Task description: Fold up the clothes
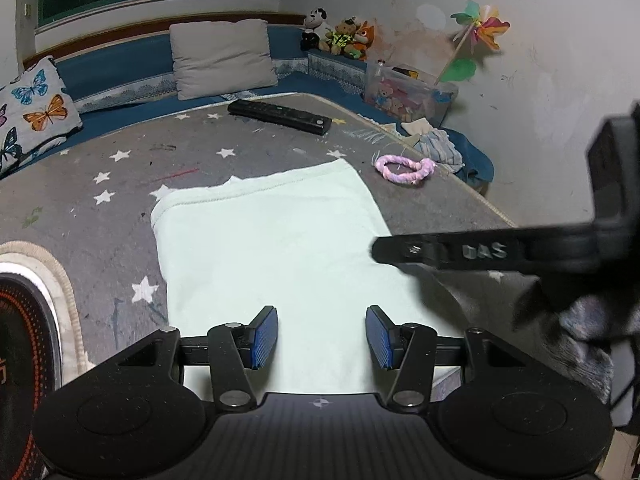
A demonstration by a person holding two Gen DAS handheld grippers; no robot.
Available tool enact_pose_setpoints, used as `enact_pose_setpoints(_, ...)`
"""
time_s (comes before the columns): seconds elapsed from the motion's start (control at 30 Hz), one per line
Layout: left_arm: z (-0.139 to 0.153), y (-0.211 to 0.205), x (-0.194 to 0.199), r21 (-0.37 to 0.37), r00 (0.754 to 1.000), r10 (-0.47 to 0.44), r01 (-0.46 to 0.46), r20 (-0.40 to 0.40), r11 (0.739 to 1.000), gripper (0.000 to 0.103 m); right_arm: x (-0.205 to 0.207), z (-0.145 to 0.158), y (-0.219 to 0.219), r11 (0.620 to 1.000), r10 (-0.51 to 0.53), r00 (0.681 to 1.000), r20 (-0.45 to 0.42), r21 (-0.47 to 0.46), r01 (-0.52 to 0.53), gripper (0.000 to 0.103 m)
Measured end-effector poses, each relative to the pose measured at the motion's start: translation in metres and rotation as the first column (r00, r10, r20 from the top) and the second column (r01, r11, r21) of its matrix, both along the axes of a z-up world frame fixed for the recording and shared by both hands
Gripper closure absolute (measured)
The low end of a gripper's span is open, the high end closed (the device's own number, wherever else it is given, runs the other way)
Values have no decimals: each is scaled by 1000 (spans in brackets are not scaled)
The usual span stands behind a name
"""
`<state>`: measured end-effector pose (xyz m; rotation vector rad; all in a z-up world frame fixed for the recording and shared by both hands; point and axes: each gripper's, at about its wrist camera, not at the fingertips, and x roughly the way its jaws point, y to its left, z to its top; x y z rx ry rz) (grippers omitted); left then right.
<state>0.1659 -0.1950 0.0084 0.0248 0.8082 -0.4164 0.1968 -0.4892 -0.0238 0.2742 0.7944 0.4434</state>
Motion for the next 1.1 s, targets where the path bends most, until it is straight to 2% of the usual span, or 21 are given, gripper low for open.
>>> enact_pose_setpoints(0.17, -1, 3, -7, 4, 1000, 6, -6, -2, 1000, 50, -26, 11, -2, 1000, 10, 998, 58, 2, -10, 87)
enact_pose_setpoints(0.3, -3, 4, -14, 9, 1000, 3, -3, -9, 1000, 50, -40, 2, 4, 998, 34, 998, 55, -51, -31, 87)
enact_pose_setpoints(0.5, -11, 10, -30, 26, 1000, -5, 6, -19, 1000, 50, -70, 8, 9, 991, 58, 991, 124, -125, -42, 87)
enact_pose_setpoints(0.63, -13, 13, -45, 37, 1000, -19, 19, -4, 999, 48, -84, -1, 14, 981, 80, 988, 130, -185, -55, 87)
enact_pose_setpoints(0.83, -13, 21, -62, 54, 1000, -16, 15, 11, 998, 48, -95, 6, 13, 980, 74, 985, 159, -194, -43, 87)
enact_pose_setpoints(1.1, -12, 37, -73, 41, 1000, 6, -6, 11, 999, 47, -99, 4, 12, 980, 54, 988, 142, -199, -25, 87)
